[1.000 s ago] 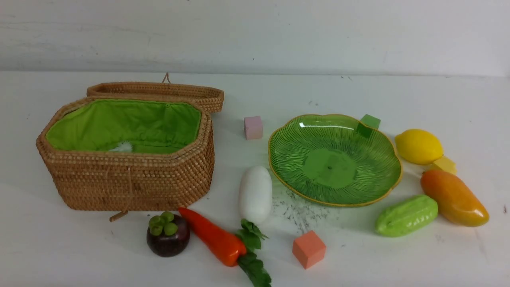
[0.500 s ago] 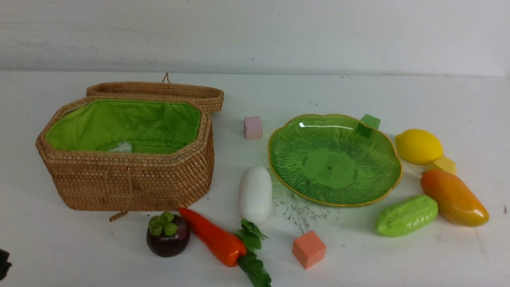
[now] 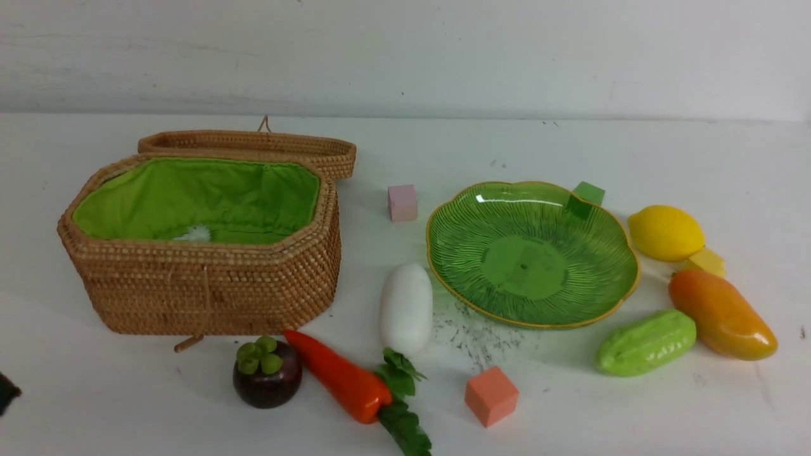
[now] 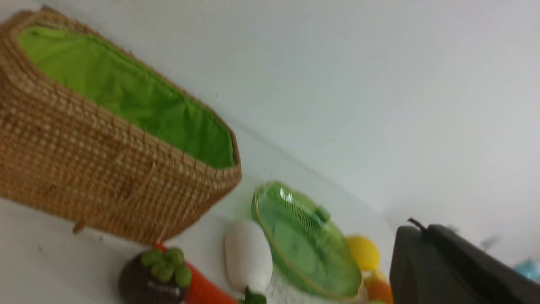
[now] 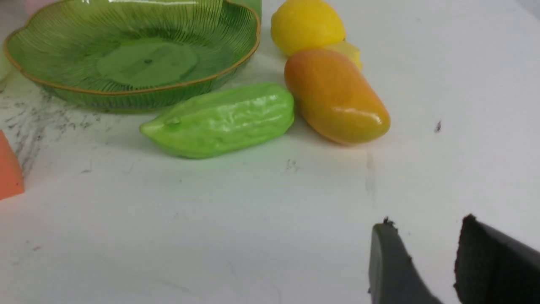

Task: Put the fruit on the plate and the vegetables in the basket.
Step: Grab a mangosteen with your left arm and put it on the plate on the right

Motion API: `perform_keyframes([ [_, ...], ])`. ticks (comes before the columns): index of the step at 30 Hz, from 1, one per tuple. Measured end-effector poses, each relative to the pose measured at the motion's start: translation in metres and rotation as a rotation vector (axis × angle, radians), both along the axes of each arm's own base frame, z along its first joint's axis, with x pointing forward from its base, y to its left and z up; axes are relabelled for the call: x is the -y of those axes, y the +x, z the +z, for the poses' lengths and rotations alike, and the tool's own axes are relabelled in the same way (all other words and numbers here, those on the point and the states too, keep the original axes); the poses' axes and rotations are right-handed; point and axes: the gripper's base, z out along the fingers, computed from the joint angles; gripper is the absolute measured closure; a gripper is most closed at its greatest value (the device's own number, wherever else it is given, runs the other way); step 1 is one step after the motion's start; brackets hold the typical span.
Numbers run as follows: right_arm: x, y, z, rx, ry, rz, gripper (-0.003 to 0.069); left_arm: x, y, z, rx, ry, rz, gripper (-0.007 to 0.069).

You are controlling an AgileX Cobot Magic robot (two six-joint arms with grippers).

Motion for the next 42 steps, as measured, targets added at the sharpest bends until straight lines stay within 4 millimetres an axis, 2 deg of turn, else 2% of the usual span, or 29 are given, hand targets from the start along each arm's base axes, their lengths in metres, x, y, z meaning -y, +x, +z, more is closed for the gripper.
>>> perform_keyframes([
  [2, -0.001, 0.001, 0.004, 0.045, 0.078, -0.005, 0.0419, 0.005, 0.004, 0.006, -0.090, 0.058, -0.059, 0.0638],
  [7, -0.003, 0.003, 0.021, 0.227, 0.557, -0.043, 0.0419, 0.016, 0.023, 0.011, -0.338, 0.210, -0.220, 0.0638],
  [10, -0.001, 0.003, 0.027, 0.293, 0.739, -0.055, 0.0419, 0.018, 0.035, 0.009, -0.380, 0.246, -0.247, 0.0638],
  [15, -0.002, 0.002, 0.033, 0.290, 0.883, -0.057, 0.0427, 0.023, 0.045, 0.009, -0.367, 0.383, -0.367, 0.0638],
  [16, -0.003, 0.001, 0.035, 0.274, 0.884, -0.052, 0.0430, 0.023, 0.045, 0.009, -0.371, 0.387, -0.376, 0.0638],
  [18, -0.011, -0.004, 0.058, 0.131, 0.818, 0.013, 0.0461, 0.027, 0.051, 0.016, -0.388, 0.463, -0.465, 0.0638],
  [19, -0.011, -0.005, 0.063, 0.142, 0.816, 0.024, 0.0464, 0.027, 0.052, 0.016, -0.390, 0.469, -0.473, 0.0638],
  [20, -0.016, -0.010, 0.086, 0.046, 0.709, 0.093, 0.0490, 0.029, 0.056, 0.021, -0.402, 0.513, -0.534, 0.0638],
  [23, -0.024, -0.020, 0.131, -0.155, 0.478, 0.263, 0.0532, 0.036, 0.065, 0.030, -0.414, 0.566, -0.638, 0.0638],
  [24, -0.025, -0.020, 0.129, -0.183, 0.463, 0.271, 0.0532, 0.037, 0.065, 0.030, -0.413, 0.570, -0.643, 0.0638],
  [25, -0.028, -0.026, 0.152, -0.260, 0.375, 0.356, 0.0546, 0.042, 0.071, 0.033, -0.416, 0.600, -0.691, 0.0638],
  [29, -0.031, -0.039, 0.194, -0.440, 0.217, 0.517, 0.0554, 0.064, 0.086, 0.029, -0.476, 0.732, -0.818, 0.0638],
  [33, -0.028, -0.049, 0.228, -0.398, 0.191, 0.582, 0.0554, 0.085, 0.106, 0.017, -0.569, 0.862, -0.805, 0.0638],
  [34, -0.028, -0.049, 0.228, -0.399, 0.191, 0.582, 0.0554, 0.086, 0.108, 0.017, -0.570, 0.866, -0.799, 0.0638],
  [38, -0.024, -0.060, 0.248, -0.317, 0.193, 0.606, 0.0552, 0.096, 0.141, 0.002, -0.566, 0.914, -0.626, 0.0624],
  [41, -0.022, -0.064, 0.256, -0.283, 0.187, 0.622, 0.0552, 0.101, 0.159, -0.009, -0.561, 0.948, -0.573, 0.0546],
  [42, -0.023, -0.066, 0.258, -0.268, 0.174, 0.642, 0.0551, 0.103, 0.166, -0.015, -0.565, 0.965, -0.560, 0.0482],
])
